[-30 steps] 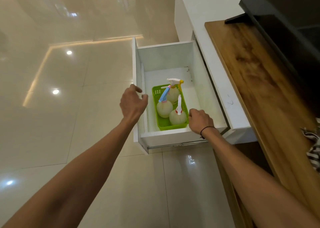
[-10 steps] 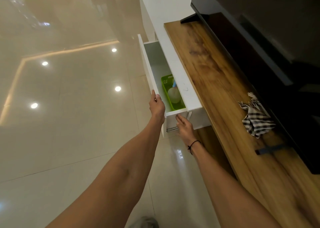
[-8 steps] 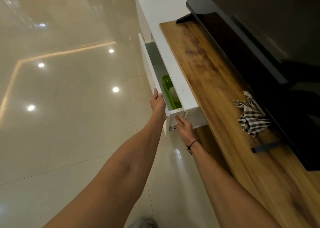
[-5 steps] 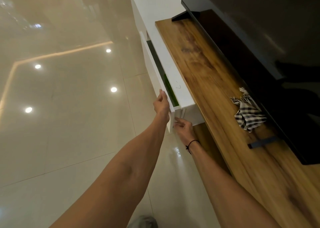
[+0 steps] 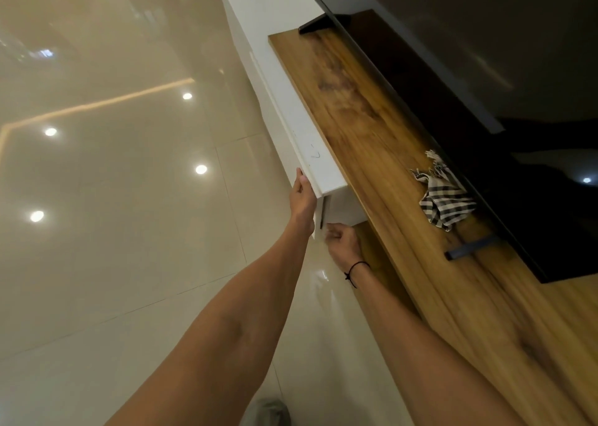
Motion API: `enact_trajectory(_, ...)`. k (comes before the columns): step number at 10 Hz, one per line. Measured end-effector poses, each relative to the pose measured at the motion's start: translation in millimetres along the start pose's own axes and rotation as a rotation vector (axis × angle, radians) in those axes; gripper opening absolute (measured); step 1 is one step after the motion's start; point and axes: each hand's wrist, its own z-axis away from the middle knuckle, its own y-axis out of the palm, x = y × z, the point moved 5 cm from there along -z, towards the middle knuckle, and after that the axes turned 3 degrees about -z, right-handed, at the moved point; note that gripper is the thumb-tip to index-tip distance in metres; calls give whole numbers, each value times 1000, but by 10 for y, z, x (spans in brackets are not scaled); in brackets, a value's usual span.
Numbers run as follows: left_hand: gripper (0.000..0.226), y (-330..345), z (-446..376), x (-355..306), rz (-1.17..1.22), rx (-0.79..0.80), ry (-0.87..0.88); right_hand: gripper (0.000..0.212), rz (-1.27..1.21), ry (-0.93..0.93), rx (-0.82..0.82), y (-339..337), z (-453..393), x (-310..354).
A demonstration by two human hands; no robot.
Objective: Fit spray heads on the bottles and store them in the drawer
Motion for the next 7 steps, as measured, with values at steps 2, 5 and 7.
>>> enact_trajectory(2, 62, -68, 5, 188, -95, 121, 50, 36, -6, 4, -6, -27, 102, -82)
enact_trajectory(5, 63, -27, 241, 491, -310, 253, 173, 33, 17, -32, -39, -136, 315, -307)
enact_trajectory(7, 64, -37, 464, 748, -438, 284, 206, 32, 4, -41, -70, -166, 614, -624)
